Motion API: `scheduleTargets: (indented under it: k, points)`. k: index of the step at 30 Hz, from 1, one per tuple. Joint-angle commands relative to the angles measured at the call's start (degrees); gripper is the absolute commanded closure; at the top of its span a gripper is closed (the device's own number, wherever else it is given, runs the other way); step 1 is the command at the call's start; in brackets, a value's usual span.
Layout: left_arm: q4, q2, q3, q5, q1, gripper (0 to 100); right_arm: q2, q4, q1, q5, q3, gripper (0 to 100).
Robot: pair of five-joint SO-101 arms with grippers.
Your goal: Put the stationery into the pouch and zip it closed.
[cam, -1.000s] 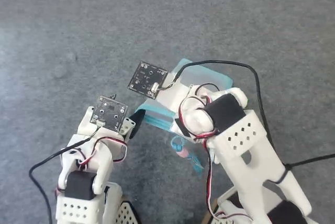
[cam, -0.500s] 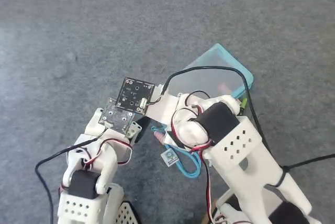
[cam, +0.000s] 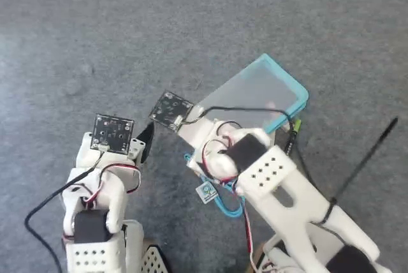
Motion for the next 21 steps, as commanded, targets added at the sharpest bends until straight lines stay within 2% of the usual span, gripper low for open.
scheduleTargets:
  k: [1,5,7,10,14,19,21]
  points:
    - [-1.85,-0.18,-3.03,1.05,-0.88,73,3.56,-4.35,0.4,-1.32,-1.05,76.7]
    - [-1.85,-0.18,-3.21,1.05,-1.32,73,9.45,-4.79,1.45,-3.34,-1.32,76.8]
    - [-1.93,-0.18,-3.74,1.32,-3.78,73,9.8,-4.7,3.56,-6.59,-0.97,76.8]
    - [-2.2,-0.09,-6.37,2.46,-9.58,73,9.71,-1.89,5.32,-7.38,-0.97,76.8]
    - [-4.57,4.22,-8.48,2.73,-13.45,73,10.33,-0.31,-0.75,-7.91,-0.88,76.8]
    - [-11.87,18.37,-10.07,2.9,-15.47,73,10.33,-0.31,-11.82,-10.64,-0.18,76.8]
    - [-12.48,22.68,-11.65,2.99,-15.47,73,10.42,-1.71,-12.0,-12.92,0.79,76.8]
